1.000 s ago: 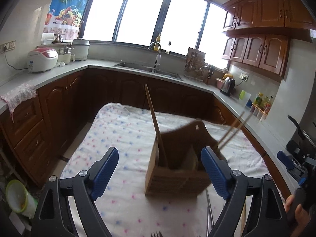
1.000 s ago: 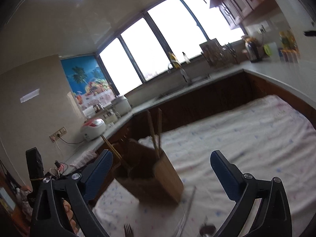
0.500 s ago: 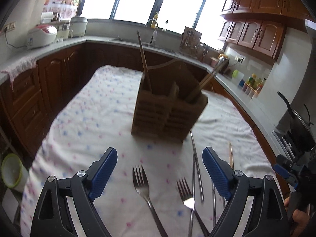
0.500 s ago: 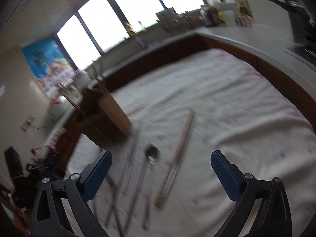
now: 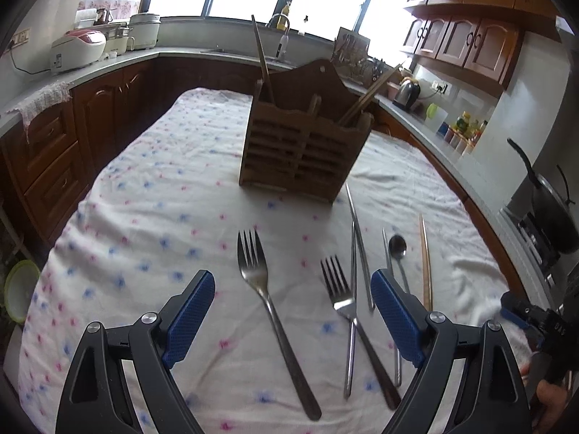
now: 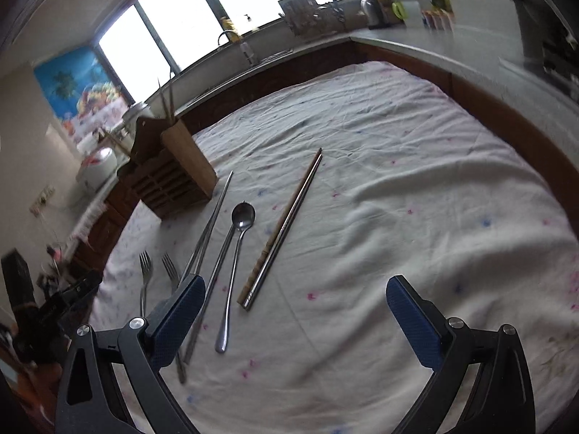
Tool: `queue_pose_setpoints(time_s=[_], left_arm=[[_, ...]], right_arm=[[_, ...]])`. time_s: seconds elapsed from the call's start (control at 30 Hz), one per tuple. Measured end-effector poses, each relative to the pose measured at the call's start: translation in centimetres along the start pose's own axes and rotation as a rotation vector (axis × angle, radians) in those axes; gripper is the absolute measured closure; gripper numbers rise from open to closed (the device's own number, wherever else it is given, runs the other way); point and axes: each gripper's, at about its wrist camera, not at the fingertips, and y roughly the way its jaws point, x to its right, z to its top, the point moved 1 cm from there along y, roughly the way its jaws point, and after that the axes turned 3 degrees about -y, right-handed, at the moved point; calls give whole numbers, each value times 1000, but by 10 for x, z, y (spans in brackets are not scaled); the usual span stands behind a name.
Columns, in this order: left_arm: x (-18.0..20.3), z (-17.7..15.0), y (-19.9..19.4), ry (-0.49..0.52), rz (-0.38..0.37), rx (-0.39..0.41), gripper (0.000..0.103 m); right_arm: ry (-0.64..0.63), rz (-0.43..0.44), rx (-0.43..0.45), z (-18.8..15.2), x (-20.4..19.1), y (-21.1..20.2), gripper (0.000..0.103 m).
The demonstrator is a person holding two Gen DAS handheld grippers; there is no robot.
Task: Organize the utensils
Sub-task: 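Move both open tools back toward the utensils on the cloth, then close the right tool on a wooden chopstick while the left tool grasps a metal chopstick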
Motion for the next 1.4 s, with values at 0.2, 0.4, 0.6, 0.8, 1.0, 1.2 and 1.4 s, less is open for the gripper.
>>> queue_pose_setpoints(time_s=[0.2,0.4,0.6,0.8,1.0,1.2,1.4], left_arm=[[10,-5,10,24,0,-36,15],[24,-2,17,67,-4,-39,15],[31,7,31,95,-5,-53,16],[44,16,50,155,-3,-79,27],[58,25,75,203,-18,-132,40],[67,37,102,226,-37,-179,47],[77,48,138,267,-36,-242,58]], right_arm=[[-40,-22,-11,-3,-5,2,2],[-38,-8,3,0,-4,4,2],[-36,-11,4,7,-2,11,20],[-16,8,-4,21,1,25,35],[9,37,-24,42,3,51,52],[15,46,-53,66,2,87,66],[23,58,-79,84,4,119,74]])
